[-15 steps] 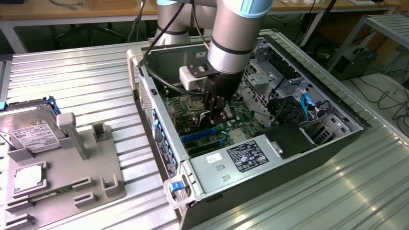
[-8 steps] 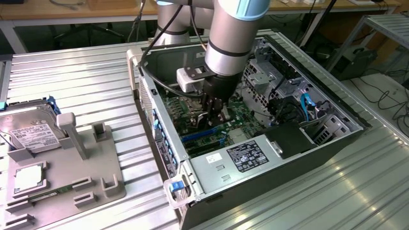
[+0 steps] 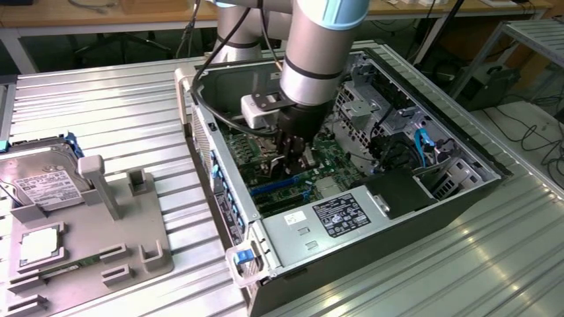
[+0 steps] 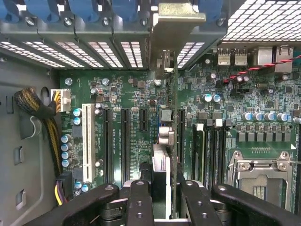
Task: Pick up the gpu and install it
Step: 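Insert the gpu into the slot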
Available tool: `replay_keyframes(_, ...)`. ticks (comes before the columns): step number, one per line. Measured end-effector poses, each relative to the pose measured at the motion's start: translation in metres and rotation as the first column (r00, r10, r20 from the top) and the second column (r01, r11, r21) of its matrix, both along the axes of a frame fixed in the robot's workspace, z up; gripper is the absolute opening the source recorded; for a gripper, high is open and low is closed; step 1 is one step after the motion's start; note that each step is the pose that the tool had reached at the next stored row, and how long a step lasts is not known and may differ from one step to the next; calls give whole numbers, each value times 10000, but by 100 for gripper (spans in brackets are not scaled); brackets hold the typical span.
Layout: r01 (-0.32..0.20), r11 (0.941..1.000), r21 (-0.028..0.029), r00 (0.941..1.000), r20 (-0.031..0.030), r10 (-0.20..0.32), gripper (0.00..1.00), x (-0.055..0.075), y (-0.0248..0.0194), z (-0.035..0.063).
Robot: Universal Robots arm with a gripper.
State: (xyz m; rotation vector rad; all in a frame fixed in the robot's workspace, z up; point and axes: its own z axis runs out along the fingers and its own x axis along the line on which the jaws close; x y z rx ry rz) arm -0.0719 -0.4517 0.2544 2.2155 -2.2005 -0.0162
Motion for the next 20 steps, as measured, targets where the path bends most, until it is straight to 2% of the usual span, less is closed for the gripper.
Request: replay_keyframes(20, -1, 10000, -1, 10000, -3, 1, 28, -48, 0, -98)
